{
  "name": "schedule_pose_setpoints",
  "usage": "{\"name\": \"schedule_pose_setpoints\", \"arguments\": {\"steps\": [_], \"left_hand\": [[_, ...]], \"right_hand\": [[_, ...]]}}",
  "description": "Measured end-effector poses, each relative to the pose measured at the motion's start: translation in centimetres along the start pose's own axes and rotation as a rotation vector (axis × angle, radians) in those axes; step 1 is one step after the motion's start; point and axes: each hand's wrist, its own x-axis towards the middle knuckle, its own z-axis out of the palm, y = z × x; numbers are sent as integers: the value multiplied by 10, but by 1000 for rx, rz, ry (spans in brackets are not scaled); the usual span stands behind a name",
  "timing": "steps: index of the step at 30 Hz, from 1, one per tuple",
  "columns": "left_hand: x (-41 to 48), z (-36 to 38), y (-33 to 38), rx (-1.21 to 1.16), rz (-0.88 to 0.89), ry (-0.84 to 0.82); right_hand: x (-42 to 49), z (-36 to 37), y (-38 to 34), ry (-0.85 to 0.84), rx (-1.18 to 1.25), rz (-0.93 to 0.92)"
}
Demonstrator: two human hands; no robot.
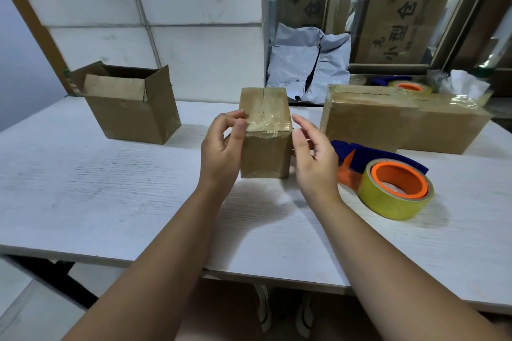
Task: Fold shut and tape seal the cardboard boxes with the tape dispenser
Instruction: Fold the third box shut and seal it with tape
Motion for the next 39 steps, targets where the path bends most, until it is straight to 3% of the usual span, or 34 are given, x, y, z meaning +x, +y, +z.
{"name": "schedule_pose_setpoints", "arguments": {"steps": [9, 17, 27, 39], "left_hand": [[1, -3, 1, -74, -29, -58], [4, -5, 0, 58, 13, -84], [7, -8, -4, 50, 38, -109], [-1, 11, -7, 338, 160, -42]], "right_hand": [[2, -1, 3, -53, -57, 3], [4, -1, 4, -33, -55, 10], [6, -2, 7, -26, -124, -19], [4, 0, 7, 21, -149, -69]]}}
